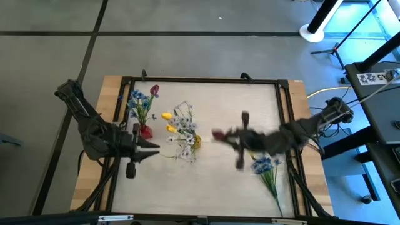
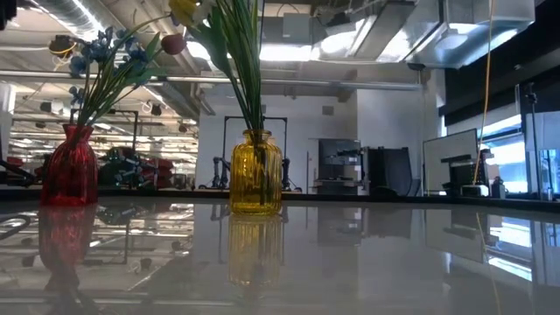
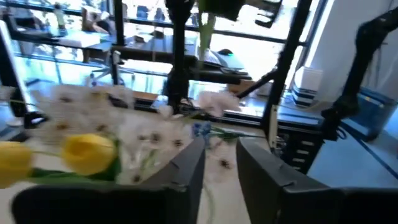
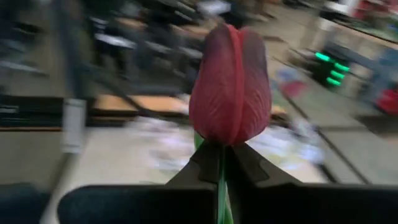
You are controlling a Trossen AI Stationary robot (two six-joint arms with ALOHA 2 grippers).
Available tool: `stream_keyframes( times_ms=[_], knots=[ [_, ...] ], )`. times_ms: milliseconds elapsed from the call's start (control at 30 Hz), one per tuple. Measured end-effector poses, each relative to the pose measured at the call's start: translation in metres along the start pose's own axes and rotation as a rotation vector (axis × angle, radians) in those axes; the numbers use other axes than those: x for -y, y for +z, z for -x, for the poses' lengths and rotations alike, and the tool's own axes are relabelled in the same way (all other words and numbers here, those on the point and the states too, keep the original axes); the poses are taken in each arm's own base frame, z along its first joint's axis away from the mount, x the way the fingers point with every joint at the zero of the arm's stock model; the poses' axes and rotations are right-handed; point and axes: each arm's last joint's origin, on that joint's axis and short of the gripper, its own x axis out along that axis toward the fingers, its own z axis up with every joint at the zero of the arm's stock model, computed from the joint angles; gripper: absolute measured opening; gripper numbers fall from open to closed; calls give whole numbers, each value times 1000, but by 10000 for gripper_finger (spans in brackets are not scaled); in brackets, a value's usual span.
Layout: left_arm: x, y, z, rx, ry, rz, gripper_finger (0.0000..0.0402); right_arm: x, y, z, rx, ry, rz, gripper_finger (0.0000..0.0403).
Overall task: Sort flowers into vase by color
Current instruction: Put the dark red tulip into the red flower vase
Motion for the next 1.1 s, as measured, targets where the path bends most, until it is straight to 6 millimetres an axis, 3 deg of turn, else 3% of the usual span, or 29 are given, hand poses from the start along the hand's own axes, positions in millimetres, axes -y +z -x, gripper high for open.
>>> stream_keyframes(
  times_ms=[200, 333, 500, 767, 1100],
  knots=[
    [32, -19, -26, 3, -74, -83, 147, -62, -5, 13, 83, 201, -33, 21],
    [60, -40, -50, 52, -96, -234, 162, -99, -16, -6, 158, 258, -61, 11],
    [84, -68, -75, 130, -89, -313, 163, -131, -35, -38, 266, 307, -25, 11],
    [86, -84, -110, 241, -166, -126, 163, -132, -44, -72, 383, 269, 34, 12],
    [72, -82, -125, 243, -126, -120, 162, -116, -48, -93, 345, 212, -12, 23]
  ],
)
